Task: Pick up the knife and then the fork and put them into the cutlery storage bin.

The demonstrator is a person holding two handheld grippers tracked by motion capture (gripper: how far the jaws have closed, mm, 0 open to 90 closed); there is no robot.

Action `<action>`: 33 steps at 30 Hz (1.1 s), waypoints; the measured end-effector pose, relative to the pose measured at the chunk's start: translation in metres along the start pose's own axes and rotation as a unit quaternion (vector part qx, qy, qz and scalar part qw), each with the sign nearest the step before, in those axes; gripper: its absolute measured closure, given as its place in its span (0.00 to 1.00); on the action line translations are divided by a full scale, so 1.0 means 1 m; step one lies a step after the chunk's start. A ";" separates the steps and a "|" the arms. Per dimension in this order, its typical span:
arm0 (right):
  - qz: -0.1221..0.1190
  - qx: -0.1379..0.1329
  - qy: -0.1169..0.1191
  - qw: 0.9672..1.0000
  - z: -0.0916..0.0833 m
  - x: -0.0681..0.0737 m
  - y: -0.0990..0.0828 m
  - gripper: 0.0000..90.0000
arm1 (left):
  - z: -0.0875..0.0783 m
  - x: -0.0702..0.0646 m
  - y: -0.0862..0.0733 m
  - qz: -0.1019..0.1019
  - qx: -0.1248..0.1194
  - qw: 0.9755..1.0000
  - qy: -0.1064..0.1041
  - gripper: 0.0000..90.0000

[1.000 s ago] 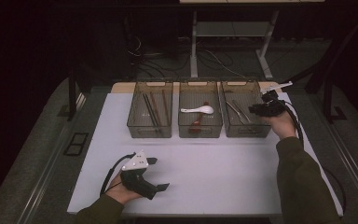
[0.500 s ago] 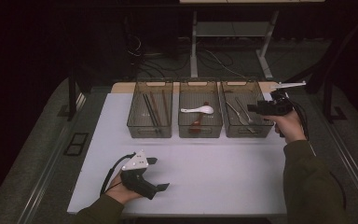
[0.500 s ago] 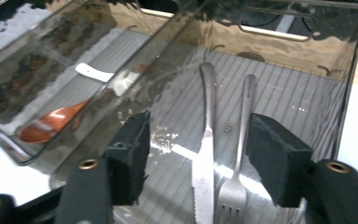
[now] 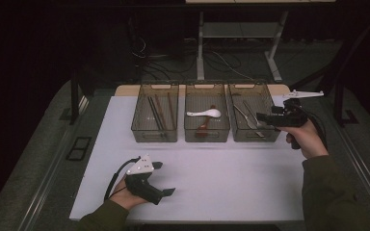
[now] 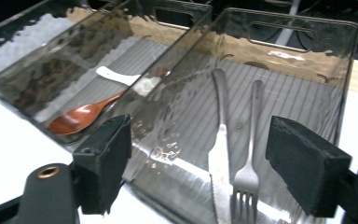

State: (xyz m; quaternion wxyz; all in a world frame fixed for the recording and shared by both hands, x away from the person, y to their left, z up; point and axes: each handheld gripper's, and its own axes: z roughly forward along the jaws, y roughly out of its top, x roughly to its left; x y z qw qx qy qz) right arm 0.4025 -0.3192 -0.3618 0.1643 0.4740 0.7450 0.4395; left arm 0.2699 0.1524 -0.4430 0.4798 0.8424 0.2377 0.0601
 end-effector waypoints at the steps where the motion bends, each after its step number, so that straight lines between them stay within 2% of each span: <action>1: 0.001 -0.002 -0.001 1.000 -0.002 0.002 -0.002 0.22 | 0.000 0.000 0.000 0.001 0.000 1.000 0.000 0.00; 8: -0.015 -0.009 0.005 1.000 -0.015 0.017 -0.021 0.22 | -0.001 0.000 0.000 0.003 0.002 1.000 0.000 0.00; 14: -0.027 -0.016 0.021 0.999 -0.024 0.031 -0.040 0.22 | -0.002 0.000 0.000 0.003 0.001 1.000 0.001 0.00; 18: -0.038 -0.022 0.019 0.999 -0.029 0.037 -0.053 0.21 | -0.004 0.000 0.000 0.004 0.001 1.000 0.003 0.00; 21: -0.038 -0.031 0.027 0.998 -0.034 0.041 -0.063 0.21 | -0.005 0.000 0.000 0.002 0.000 1.000 0.004 0.00; 25: -0.042 -0.031 0.038 0.998 -0.040 0.049 -0.075 0.20 | -0.005 -0.001 -0.001 0.003 0.000 1.000 0.006 0.00; 30: -0.061 -0.024 0.057 0.996 -0.045 0.058 -0.091 0.20 | -0.006 0.000 -0.001 0.005 -0.001 1.000 0.007 0.00; 33: -0.067 -0.019 0.061 0.996 -0.046 0.062 -0.099 0.20 | -0.006 0.000 -0.001 0.005 0.000 1.000 0.007 0.00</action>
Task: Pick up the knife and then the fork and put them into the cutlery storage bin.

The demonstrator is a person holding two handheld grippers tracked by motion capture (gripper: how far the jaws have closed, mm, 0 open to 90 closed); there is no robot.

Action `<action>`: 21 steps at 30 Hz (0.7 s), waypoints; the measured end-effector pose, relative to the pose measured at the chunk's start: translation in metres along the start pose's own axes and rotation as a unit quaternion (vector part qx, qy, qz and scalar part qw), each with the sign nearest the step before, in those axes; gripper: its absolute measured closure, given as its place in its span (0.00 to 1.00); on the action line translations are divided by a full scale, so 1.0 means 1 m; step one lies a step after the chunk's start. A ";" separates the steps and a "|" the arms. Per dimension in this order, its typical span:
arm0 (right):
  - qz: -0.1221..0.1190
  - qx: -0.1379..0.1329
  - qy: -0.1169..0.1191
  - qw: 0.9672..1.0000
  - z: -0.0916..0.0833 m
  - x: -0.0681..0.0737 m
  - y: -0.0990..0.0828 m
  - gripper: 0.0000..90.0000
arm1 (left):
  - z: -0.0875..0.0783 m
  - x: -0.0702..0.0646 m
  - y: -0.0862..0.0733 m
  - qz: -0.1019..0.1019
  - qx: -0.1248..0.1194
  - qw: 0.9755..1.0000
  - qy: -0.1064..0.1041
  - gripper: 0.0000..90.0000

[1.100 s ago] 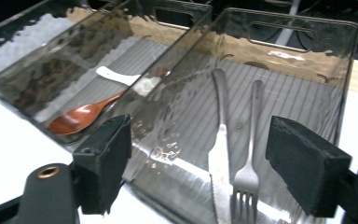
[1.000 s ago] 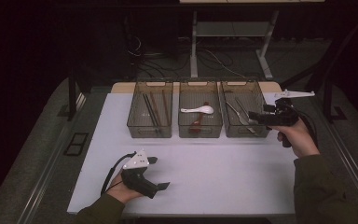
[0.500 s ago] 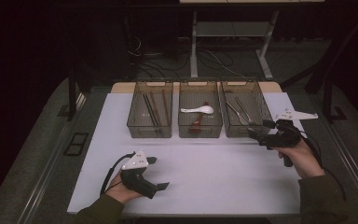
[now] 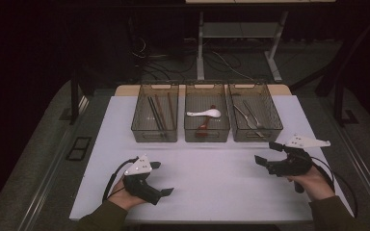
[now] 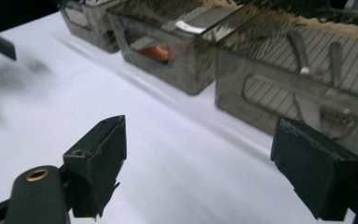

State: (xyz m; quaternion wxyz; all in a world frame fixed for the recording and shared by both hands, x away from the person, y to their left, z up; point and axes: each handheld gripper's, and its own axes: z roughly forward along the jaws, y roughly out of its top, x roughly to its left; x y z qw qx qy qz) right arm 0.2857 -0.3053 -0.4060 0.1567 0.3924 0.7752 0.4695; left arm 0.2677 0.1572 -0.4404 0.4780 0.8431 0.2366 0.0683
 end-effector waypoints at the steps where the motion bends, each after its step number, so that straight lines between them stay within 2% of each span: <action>1: -0.001 0.002 0.002 1.000 0.000 0.001 -0.002 0.20 | 0.000 0.000 0.000 0.000 0.001 1.000 0.000 0.00; 12: -0.018 0.020 0.027 0.999 0.000 0.014 -0.024 0.20 | 0.000 0.000 0.000 0.000 0.002 1.000 0.001 0.00; 21: -0.024 0.030 0.045 0.998 0.000 0.018 -0.039 0.21 | 0.001 -0.001 0.000 0.000 0.002 1.000 0.002 0.00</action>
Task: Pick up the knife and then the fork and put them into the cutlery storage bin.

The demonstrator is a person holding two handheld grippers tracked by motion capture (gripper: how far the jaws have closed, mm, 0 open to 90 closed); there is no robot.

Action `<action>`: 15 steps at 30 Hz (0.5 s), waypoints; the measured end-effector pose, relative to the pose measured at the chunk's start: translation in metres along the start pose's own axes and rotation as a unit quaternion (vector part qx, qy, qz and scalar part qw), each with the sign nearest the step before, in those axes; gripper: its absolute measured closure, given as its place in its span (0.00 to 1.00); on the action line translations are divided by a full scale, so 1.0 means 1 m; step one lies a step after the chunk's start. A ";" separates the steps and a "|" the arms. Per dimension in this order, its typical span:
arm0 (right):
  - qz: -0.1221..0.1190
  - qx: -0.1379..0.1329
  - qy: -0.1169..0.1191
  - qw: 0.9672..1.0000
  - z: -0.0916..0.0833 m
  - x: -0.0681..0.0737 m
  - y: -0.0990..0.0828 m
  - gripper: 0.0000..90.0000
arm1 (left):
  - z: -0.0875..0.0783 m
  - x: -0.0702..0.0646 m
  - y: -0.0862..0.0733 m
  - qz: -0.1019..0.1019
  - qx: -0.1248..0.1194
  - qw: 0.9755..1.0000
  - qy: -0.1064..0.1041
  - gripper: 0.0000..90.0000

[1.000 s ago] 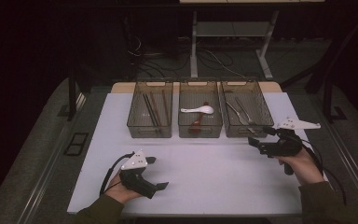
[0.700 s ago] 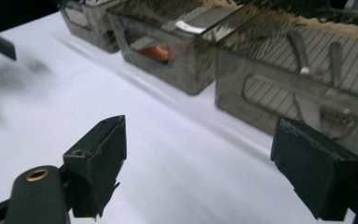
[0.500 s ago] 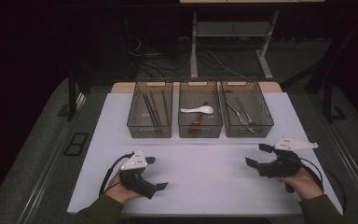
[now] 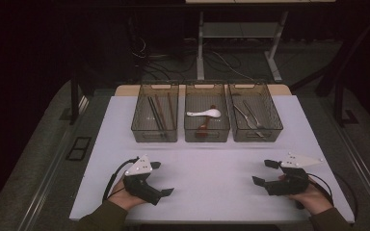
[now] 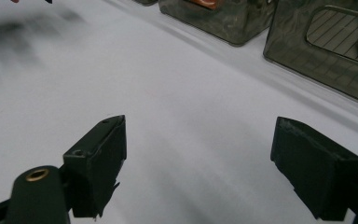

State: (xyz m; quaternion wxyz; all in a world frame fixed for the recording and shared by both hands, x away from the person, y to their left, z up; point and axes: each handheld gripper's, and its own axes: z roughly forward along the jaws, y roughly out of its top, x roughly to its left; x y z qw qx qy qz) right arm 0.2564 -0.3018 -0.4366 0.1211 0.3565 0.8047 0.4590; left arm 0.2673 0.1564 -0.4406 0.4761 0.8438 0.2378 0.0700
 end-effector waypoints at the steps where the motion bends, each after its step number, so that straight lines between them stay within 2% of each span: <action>1: 0.000 -0.001 0.002 1.000 0.000 0.000 -0.001 0.21 | 0.000 0.000 0.000 0.000 0.001 1.000 0.000 0.00; 15: 0.004 -0.001 0.000 1.000 0.001 0.000 -0.004 0.21 | 0.000 0.000 0.000 0.003 0.002 1.000 -0.001 0.00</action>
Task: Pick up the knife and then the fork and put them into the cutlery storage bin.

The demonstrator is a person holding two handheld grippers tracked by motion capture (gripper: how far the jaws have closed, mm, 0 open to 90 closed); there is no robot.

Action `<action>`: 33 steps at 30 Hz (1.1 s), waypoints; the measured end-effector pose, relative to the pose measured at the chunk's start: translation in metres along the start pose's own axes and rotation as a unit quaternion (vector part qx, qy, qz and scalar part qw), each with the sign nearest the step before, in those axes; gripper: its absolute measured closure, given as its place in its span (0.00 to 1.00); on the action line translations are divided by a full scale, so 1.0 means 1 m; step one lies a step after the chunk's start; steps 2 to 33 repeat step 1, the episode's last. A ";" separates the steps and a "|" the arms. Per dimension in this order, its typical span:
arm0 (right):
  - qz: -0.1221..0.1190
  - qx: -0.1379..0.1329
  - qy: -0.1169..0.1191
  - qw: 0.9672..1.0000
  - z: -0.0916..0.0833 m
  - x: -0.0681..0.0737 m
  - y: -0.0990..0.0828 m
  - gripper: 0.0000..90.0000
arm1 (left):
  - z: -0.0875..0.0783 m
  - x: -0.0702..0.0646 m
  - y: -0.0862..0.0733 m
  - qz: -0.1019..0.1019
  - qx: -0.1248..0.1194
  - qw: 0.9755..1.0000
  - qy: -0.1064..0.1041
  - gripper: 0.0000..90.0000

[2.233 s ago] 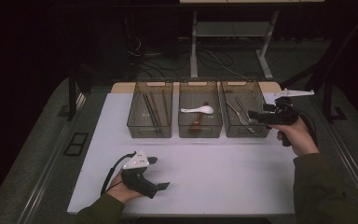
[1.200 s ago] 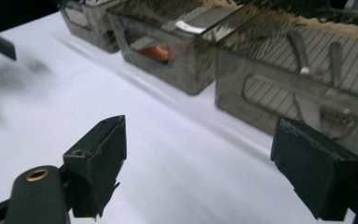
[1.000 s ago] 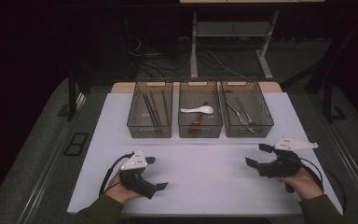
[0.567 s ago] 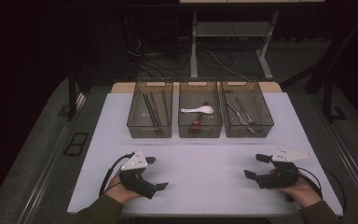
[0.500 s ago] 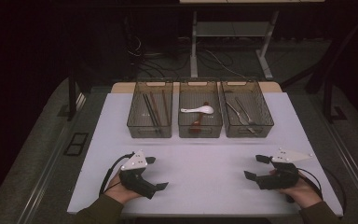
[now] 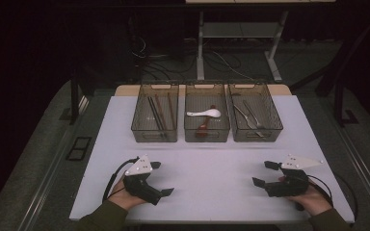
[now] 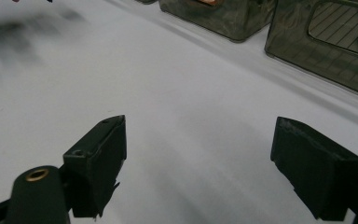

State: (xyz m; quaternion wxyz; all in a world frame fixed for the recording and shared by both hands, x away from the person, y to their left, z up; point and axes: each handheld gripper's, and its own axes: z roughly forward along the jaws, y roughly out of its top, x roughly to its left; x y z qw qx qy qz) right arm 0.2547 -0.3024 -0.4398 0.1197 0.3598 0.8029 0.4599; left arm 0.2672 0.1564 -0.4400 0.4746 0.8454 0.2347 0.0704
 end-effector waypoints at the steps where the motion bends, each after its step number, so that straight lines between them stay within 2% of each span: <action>1: -0.001 0.000 0.000 1.000 0.000 0.000 0.000 0.20 | 0.000 0.000 0.000 0.000 0.000 1.000 0.000 0.00; 33: -0.001 0.000 0.000 1.000 0.000 0.000 0.000 0.20 | 0.000 0.000 0.000 0.000 0.000 1.000 0.000 0.00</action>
